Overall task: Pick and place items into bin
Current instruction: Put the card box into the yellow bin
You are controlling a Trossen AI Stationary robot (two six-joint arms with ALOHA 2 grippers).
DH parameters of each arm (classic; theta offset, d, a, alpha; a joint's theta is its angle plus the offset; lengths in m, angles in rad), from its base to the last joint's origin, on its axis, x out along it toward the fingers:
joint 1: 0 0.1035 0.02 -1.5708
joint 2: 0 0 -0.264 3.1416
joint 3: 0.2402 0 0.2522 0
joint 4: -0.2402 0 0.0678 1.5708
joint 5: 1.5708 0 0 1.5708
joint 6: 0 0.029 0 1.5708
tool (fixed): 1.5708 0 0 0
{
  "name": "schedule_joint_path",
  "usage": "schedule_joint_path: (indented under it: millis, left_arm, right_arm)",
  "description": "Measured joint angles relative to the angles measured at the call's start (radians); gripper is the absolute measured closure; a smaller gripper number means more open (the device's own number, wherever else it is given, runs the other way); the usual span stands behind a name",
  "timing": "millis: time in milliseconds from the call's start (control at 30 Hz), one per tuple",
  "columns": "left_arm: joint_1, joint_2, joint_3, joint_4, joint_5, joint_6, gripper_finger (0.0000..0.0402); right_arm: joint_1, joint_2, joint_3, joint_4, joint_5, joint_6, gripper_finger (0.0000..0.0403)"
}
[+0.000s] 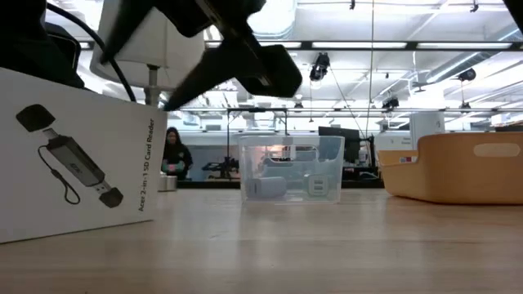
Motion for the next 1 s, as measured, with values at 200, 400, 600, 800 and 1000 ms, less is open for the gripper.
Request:
schedule_joint_path:
  millis: [200,400,600,800,1000]
  left_arm:
    - [0.001,0.001,-0.001,0.000,0.000,0.018,0.0206]
    - [0.001,0.001,-0.001,0.001,0.001,0.018,0.0206]
    - [0.001,0.001,-0.002,0.007,0.004,0.018,0.0206]
    - [0.001,0.001,0.001,0.008,0.005,0.017,0.0206]
    - [0.002,0.001,0.001,0.010,0.007,0.017,0.0206]
  right_arm:
    - [-0.019,-0.001,-0.008,-0.038,-0.026,-0.033,0.0195]
    - [-0.001,-0.037,0.015,-0.178,0.121,-0.520,0.0195]
    - [-0.003,-0.045,0.052,-0.259,0.172,-1.059,0.0195]
    - [0.000,-0.024,0.067,-0.221,0.168,-1.322,0.0195]
    - [-0.004,0.028,0.101,-0.208,0.173,-1.412,0.0195]
